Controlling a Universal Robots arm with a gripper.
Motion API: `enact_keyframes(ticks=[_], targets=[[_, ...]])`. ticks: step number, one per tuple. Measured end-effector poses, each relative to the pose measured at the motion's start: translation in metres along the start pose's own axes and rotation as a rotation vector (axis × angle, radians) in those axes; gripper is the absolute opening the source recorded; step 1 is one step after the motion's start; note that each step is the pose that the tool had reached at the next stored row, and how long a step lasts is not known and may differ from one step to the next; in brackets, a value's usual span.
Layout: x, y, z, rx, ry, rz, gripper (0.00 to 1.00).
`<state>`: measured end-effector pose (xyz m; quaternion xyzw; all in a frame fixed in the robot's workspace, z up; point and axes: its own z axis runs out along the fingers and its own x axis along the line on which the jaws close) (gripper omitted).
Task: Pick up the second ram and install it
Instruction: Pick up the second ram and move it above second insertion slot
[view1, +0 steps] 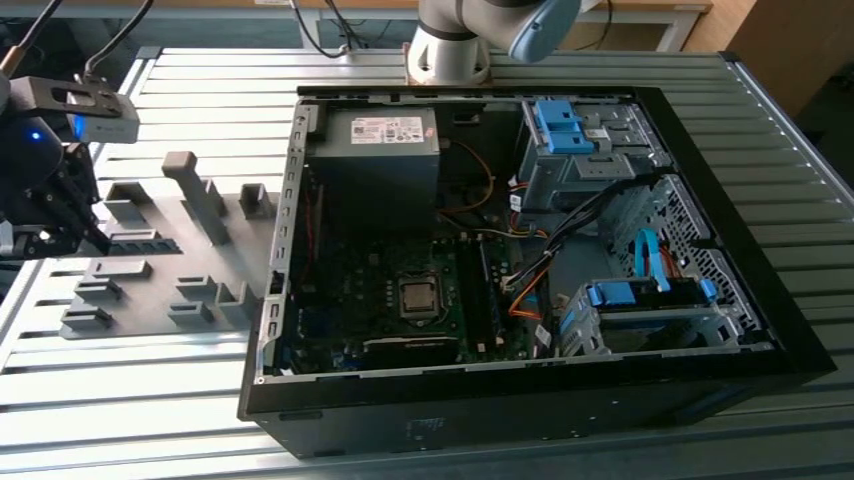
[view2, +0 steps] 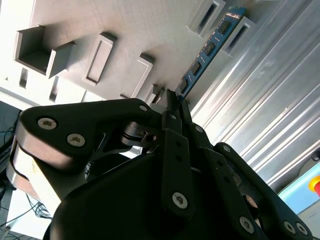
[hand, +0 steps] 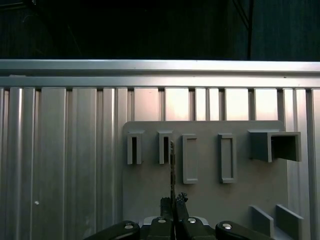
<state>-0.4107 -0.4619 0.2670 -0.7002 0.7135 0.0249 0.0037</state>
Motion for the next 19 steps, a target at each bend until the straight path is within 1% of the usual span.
enact_keyframes(ticks=[19], targets=[[-0.0003,0.0002,-0.0062,0.0000,0.0000,0.000,0.14]])
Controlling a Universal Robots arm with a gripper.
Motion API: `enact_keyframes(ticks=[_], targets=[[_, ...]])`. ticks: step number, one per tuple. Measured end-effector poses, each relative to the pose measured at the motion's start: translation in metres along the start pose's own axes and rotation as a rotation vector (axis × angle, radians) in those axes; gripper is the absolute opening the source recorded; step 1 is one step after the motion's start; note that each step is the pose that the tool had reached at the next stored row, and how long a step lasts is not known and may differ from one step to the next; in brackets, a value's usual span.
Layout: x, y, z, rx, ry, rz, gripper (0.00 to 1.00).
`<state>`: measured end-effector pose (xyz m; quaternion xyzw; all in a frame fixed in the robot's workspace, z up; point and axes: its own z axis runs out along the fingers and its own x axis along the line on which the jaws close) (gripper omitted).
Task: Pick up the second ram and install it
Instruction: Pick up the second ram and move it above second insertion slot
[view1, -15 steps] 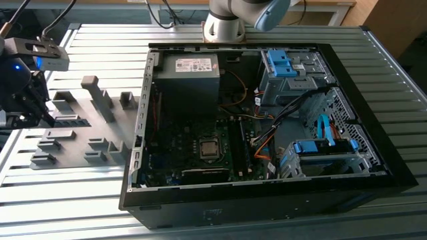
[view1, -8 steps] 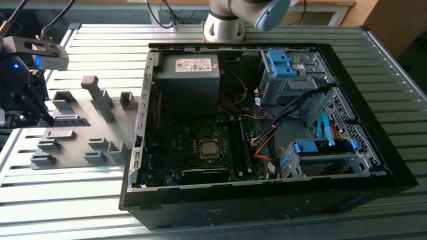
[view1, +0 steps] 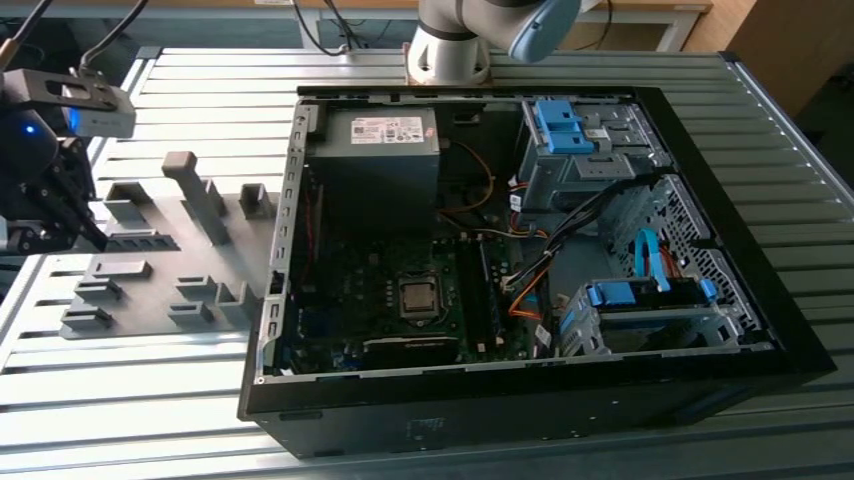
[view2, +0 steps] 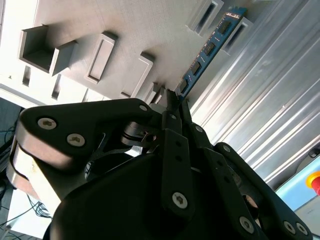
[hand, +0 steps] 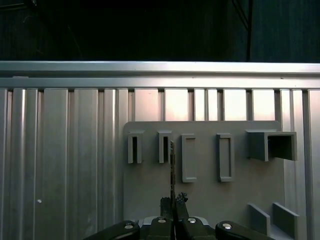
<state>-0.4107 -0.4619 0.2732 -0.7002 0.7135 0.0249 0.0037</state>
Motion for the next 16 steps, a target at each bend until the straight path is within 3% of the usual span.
enact_keyframes(ticks=[16], targets=[[-0.0002,0.0001,-0.0046,-0.0001,0.0001,0.000,0.14]])
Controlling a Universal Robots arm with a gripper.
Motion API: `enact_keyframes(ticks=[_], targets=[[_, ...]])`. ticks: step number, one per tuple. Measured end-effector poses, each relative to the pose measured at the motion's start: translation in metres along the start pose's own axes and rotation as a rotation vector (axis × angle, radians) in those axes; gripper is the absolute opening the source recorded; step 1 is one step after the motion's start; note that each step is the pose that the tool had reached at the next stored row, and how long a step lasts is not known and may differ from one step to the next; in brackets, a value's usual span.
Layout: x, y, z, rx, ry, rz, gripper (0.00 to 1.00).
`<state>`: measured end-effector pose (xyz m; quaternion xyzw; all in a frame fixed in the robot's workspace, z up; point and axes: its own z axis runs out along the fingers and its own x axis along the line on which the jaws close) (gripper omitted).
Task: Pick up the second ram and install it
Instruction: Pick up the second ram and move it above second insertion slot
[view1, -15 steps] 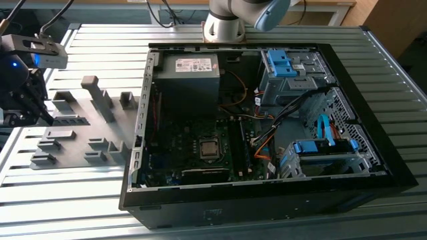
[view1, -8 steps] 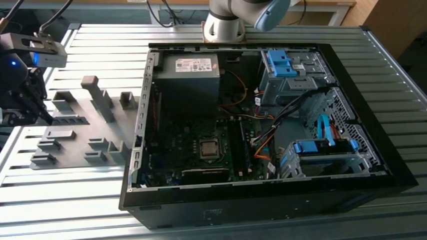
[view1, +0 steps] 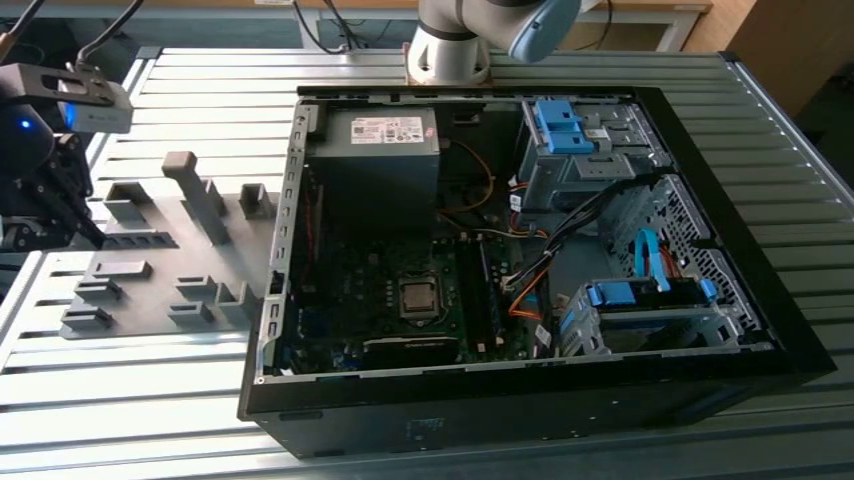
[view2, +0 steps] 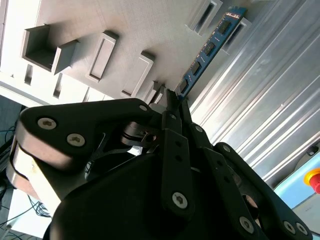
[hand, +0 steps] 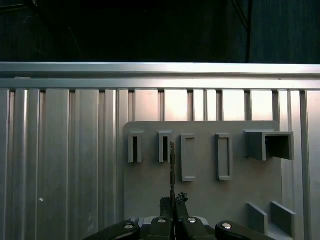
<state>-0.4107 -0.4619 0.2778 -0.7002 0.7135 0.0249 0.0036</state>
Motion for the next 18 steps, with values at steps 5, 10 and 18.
enact_keyframes(ticks=[5,10,18], targets=[[-0.0001,0.0001,-0.0017,-0.0001,0.0001,0.000,0.14],[-0.0002,0.0001,-0.0044,0.0001,-0.0001,0.000,0.14],[-0.0004,0.0003,-0.0092,0.0000,0.0000,0.000,0.14]])
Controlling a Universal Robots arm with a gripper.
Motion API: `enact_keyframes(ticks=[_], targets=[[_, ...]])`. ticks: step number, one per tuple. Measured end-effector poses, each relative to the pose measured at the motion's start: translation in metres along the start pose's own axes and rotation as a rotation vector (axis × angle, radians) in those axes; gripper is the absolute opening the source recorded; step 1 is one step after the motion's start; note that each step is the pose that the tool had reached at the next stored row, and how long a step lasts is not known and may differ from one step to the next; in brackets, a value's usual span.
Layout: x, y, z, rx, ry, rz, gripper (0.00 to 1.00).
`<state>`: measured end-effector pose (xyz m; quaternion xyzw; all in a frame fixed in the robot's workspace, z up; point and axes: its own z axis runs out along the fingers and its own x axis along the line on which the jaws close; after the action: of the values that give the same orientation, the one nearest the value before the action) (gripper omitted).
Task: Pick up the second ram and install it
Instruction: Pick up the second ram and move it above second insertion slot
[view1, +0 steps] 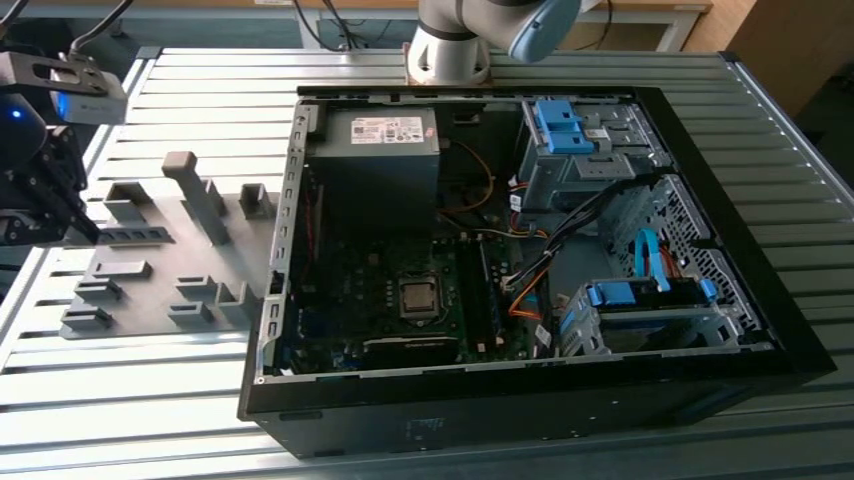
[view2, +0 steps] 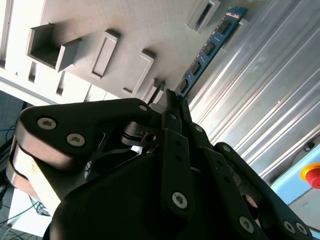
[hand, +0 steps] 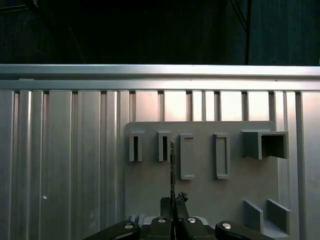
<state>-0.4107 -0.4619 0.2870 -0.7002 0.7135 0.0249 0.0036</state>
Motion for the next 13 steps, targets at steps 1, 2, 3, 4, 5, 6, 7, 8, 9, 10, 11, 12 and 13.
enact_keyframes(ticks=[1,2,3,4,5,6,7,8,9,10,11,12,13], targets=[[0.0000,0.0000,-0.0007,0.0000,0.0000,0.000,0.14],[0.0000,0.0000,-0.0013,0.0001,-0.0001,0.000,0.14],[-0.0001,0.0001,-0.0020,0.0000,0.0000,0.000,0.14],[-0.0001,0.0001,-0.0027,0.0000,0.0000,0.000,0.14],[-0.0001,0.0001,-0.0033,0.0000,0.0000,0.000,0.14],[-0.0001,0.0001,-0.0040,0.0000,0.0000,0.000,0.14],[-0.0002,0.0001,-0.0046,0.0001,0.0000,0.000,0.14],[-0.0002,0.0001,-0.0048,0.0002,-0.0002,0.000,0.14],[-0.0002,0.0002,-0.0053,0.0001,-0.0001,0.000,0.14],[-0.0002,0.0002,-0.0058,0.0000,0.0000,0.000,0.14],[-0.0003,0.0002,-0.0064,0.0000,0.0000,0.000,0.14],[-0.0003,0.0002,-0.0069,-0.0001,0.0000,0.000,0.14],[-0.0003,0.0002,-0.0073,0.0001,-0.0001,0.000,0.14]])
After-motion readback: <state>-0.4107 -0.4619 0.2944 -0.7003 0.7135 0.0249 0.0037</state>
